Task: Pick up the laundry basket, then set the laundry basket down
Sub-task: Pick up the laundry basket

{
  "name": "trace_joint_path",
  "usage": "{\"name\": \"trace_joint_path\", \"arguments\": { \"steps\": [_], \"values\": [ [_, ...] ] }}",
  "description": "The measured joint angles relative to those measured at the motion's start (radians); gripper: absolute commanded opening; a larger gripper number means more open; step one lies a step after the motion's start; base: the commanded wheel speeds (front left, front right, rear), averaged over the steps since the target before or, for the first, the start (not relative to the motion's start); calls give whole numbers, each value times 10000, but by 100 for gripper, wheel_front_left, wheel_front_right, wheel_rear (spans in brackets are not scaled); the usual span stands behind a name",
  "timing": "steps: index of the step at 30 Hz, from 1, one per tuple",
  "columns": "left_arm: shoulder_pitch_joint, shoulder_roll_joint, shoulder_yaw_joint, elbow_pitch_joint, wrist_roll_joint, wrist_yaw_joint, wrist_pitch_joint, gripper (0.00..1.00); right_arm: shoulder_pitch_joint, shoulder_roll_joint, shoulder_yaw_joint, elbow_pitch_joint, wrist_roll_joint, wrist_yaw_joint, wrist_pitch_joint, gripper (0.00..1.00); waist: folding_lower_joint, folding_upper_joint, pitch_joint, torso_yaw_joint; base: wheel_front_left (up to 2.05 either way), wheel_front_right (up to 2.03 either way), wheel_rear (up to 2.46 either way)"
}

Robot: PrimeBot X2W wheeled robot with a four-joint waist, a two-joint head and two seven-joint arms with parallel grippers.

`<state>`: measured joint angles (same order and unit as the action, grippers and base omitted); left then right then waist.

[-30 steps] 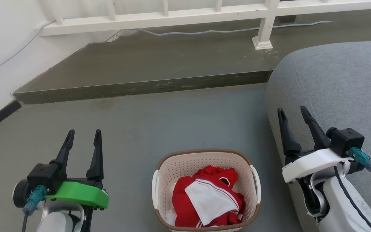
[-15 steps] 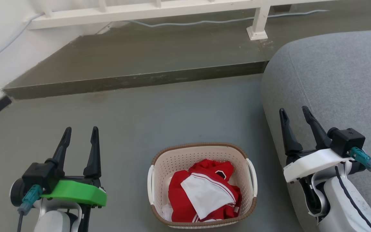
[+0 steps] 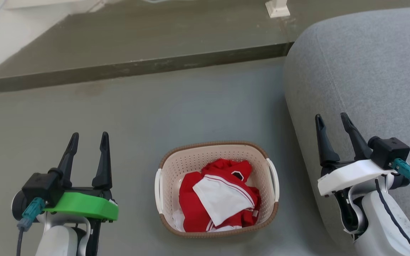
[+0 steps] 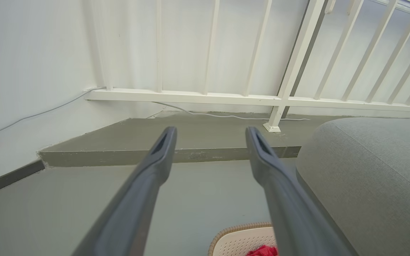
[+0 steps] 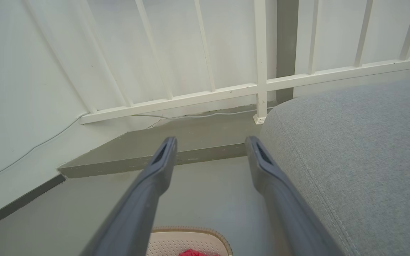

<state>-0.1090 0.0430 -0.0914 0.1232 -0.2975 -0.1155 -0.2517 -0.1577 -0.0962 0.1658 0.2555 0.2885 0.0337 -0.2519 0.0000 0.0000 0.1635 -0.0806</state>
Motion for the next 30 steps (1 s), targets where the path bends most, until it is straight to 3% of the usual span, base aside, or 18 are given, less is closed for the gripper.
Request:
{"name": "trace_joint_path", "arguments": {
  "steps": [12,23,30],
  "values": [
    [-723,-13,-489,468,-495,-79,0,100,-319,44,-412,767,127,2,0,100,0,0,1189,-87,0,0,0],
    [-1580,-25,-1179,1964,-481,-86,0,100,-1219,140,-535,1655,291,105,0,100,1,0,2417,-53,0,0,0],
    [-2601,-33,-2015,2851,-686,-86,10,100,-1733,222,-441,2853,401,232,0,100,1,0,3282,-19,0,0,0]
  ]
}}
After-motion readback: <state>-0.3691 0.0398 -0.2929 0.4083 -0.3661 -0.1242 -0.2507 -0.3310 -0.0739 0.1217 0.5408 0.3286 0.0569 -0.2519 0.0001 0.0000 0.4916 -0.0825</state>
